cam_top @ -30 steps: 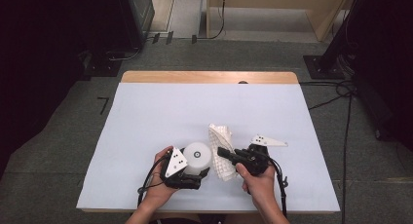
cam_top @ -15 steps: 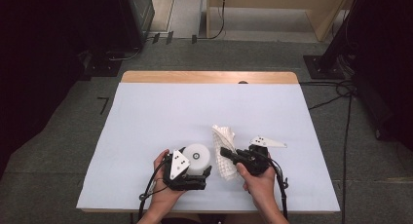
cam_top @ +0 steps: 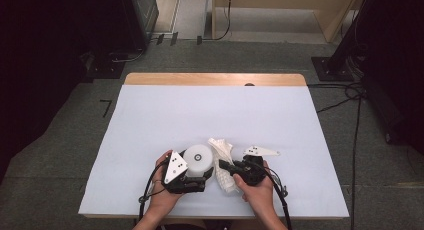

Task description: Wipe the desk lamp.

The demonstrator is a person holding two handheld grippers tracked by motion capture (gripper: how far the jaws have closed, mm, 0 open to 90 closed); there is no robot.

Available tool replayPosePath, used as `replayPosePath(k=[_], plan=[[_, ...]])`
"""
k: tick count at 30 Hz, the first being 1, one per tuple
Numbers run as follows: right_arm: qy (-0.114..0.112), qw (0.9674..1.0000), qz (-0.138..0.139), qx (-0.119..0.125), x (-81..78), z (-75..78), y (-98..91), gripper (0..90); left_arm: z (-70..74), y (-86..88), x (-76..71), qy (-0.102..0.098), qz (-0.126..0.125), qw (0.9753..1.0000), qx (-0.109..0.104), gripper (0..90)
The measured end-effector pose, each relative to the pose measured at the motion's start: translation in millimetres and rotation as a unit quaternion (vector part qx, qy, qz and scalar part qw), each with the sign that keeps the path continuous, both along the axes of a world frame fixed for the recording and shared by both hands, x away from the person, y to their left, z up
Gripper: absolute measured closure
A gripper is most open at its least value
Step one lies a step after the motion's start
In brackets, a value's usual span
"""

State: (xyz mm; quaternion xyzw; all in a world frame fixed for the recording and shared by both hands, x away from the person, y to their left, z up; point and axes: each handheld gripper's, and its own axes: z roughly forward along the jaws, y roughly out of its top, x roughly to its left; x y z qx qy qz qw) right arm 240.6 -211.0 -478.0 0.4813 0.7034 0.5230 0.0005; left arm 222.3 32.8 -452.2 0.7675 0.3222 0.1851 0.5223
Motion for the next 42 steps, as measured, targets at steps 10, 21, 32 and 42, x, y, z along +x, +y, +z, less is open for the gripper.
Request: replayPosePath(k=[10,21,32,42], plan=[[-0.042,0.9977,0.005,0.052,-8.4,27.3,-3.9,80.0,-6.6,-2.4,-0.8,0.004,-0.01,0.9999,0.01,8.8],[-0.047,0.9971,0.01,0.058,-9.8,33.0,-8.3,79.9,-0.2,-1.1,-2.7,-0.007,-0.02,0.9997,0.008,8.8],[-0.043,0.9989,0.006,0.018,-5.9,17.3,-3.6,79.9,2.9,0.4,-3.2,-0.014,-0.024,0.9996,0.01,8.9],[-0.088,0.9945,0.013,0.055,-15.6,49.6,-6.9,79.8,1.1,0.1,0.2,-0.013,-0.029,0.9994,0.013,8.9]])
